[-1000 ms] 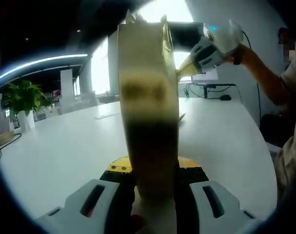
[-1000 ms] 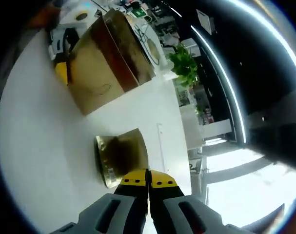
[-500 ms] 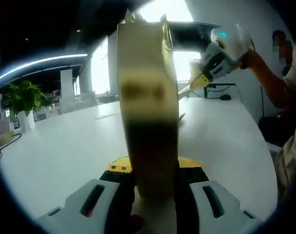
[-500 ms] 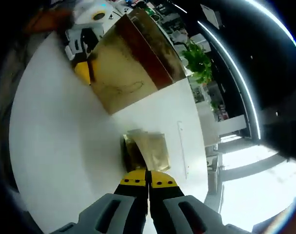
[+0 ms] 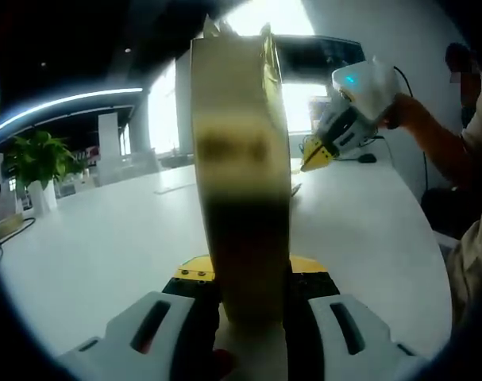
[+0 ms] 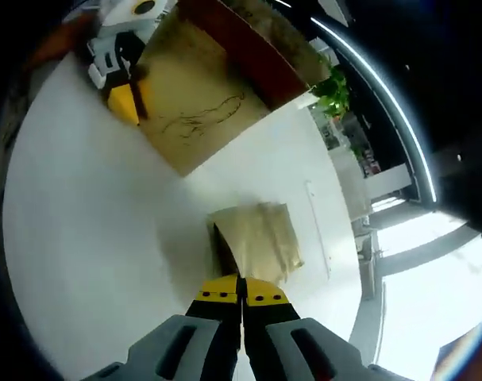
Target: Extract single mask from mask box in order stack masks on table
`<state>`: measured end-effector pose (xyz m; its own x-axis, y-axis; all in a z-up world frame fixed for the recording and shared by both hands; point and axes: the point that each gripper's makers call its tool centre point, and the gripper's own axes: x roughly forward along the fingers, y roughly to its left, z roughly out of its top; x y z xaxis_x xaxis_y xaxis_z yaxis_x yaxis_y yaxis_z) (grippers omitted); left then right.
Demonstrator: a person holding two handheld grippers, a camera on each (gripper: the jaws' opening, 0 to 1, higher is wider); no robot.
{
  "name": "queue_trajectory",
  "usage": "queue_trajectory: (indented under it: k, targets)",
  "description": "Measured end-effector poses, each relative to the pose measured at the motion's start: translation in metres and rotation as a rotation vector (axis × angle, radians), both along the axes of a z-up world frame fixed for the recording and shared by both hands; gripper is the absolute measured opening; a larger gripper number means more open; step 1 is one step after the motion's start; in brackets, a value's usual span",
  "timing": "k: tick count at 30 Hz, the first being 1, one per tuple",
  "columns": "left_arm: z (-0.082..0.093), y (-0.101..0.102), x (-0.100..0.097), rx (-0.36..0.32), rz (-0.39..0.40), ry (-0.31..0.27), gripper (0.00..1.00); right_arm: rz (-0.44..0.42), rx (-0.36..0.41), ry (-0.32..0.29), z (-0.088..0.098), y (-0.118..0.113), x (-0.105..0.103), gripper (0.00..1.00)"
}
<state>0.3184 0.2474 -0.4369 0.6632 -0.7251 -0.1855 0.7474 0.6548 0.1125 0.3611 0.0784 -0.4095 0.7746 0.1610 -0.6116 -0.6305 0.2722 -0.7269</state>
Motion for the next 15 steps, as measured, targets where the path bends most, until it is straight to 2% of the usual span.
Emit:
queue_trajectory:
  k: [15]
  targets:
    - [0.000,0.001,0.001,0.000,-0.001,0.001,0.21,-0.112,0.083,0.006,-0.017,-0.007,0.025,0.00]
